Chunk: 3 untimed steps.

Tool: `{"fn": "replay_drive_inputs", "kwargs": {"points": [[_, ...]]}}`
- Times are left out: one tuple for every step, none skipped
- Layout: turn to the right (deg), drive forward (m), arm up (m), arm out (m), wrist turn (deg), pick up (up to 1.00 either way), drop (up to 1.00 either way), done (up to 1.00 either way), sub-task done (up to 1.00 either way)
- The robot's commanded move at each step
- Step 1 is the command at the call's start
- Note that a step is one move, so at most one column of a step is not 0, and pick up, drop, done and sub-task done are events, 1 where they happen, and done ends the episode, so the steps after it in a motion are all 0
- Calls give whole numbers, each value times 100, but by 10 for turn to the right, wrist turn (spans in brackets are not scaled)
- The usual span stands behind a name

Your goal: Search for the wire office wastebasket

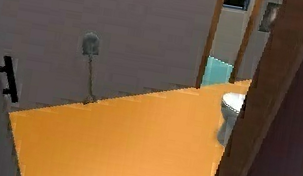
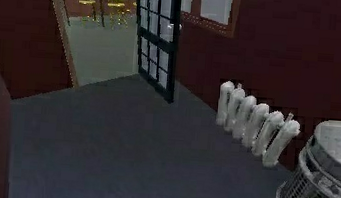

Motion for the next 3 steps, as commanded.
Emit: {"fn": "replay_drive_inputs", "kwargs": {"points": [[0, 70, 0, 0, 0, 0, 0, 0, 0], [240, 0, 0, 0, 0, 0, 0, 0, 0], [0, 30, 0, 0, 0, 0, 0, 0, 0]]}}
